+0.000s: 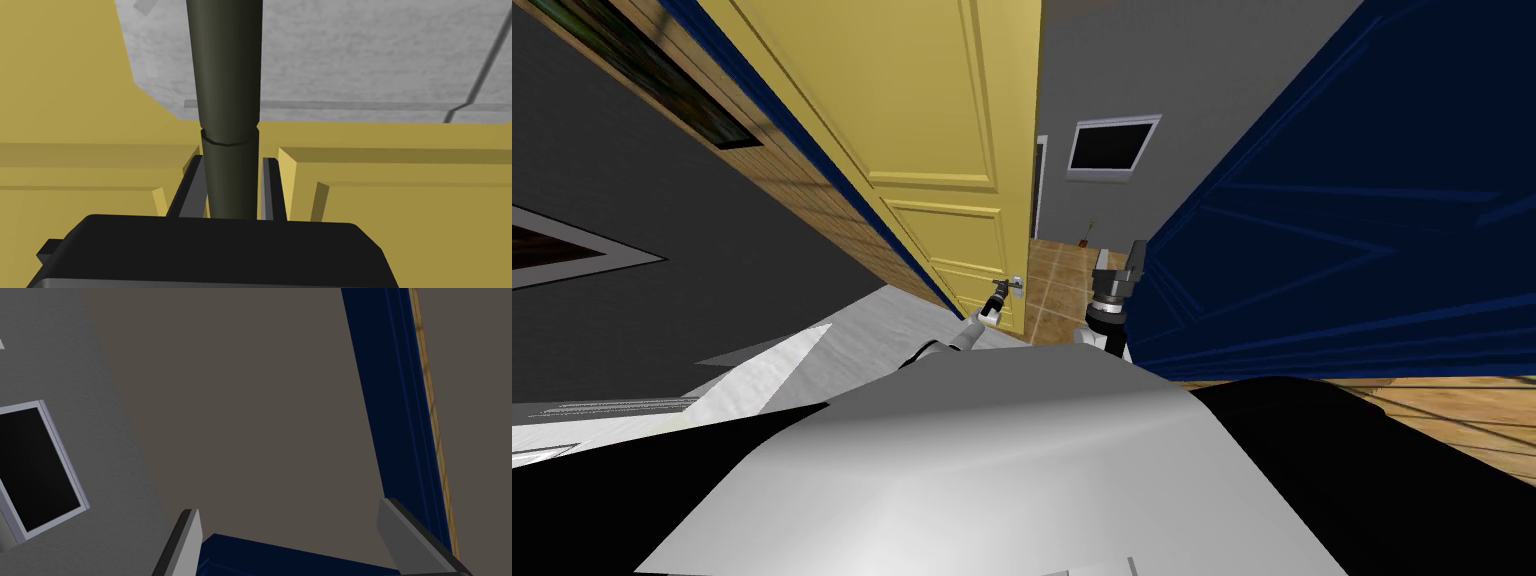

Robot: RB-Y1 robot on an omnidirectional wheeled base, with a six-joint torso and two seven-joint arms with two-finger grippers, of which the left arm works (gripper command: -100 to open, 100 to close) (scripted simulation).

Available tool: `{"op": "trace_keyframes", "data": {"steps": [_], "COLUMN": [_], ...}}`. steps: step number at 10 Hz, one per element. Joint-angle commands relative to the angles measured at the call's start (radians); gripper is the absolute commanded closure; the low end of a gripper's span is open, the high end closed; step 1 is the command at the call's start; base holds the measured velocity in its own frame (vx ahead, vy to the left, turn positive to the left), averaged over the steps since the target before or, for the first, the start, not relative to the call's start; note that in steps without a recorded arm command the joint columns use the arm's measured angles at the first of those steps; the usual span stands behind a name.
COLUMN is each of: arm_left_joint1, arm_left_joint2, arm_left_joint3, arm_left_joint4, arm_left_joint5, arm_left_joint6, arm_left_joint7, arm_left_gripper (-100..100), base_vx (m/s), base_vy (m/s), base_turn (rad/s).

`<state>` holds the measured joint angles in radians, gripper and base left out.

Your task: Push the door open

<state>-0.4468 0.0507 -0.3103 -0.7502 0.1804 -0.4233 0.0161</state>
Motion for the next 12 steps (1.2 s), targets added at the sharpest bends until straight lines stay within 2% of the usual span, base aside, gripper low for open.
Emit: {"op": "trace_keyframes", "data": {"steps": [1,5,12], "arm_left_joint1": [-0.015,-0.016,-0.017], "arm_left_joint2": [0.019,0.035,0.050], "arm_left_joint3": [0.027,0.081,0.169], "arm_left_joint4": [0.014,0.025,0.043], "arm_left_joint5": [0.006,0.016,0.032], "arm_left_joint6": [-0.012,-0.015,-0.018], "arm_left_joint7": [-0.002,-0.018,-0.044], "arm_left_gripper": [100,100,100], "base_vx": [0.171,0.163,0.131], "base_vy": [-0.155,-0.161,-0.162], "base_turn": [0.061,0.070,0.080]}}
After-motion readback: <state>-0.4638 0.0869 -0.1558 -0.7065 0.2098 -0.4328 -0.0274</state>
